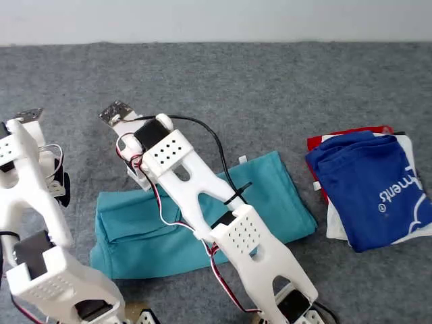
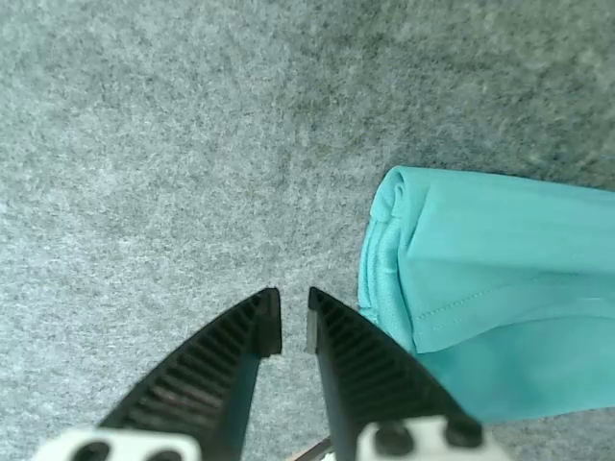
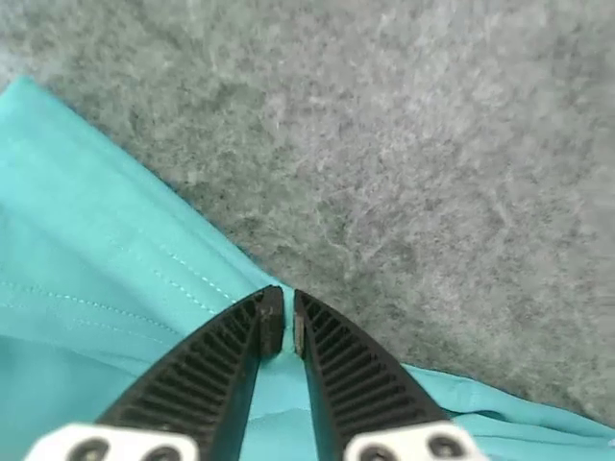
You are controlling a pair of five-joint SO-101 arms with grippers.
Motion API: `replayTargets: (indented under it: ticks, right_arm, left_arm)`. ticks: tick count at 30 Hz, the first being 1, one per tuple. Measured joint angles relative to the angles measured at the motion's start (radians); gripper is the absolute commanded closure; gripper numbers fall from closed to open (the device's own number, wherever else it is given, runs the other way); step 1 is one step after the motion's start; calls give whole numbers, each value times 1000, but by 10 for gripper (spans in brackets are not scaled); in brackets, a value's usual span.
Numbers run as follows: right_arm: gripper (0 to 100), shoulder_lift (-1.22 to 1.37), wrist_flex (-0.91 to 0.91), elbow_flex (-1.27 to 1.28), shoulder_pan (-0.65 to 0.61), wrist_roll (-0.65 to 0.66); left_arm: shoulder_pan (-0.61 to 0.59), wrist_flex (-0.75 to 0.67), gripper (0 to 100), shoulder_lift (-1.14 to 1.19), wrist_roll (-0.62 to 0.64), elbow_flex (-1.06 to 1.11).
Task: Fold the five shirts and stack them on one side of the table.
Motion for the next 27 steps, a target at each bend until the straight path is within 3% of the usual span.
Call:
replayTargets:
  ticks: [12, 19, 27]
  right_arm:
    - [981, -124, 2, 275, -2, 110]
    - [793, -129, 2, 354, -2, 158]
    - [840, -130, 2, 361, -44, 149]
  left_arm:
    - [0, 0, 938, 0, -2, 29]
    - [0, 0, 938, 0, -2, 31]
    - [0, 0, 938, 0, -2, 31]
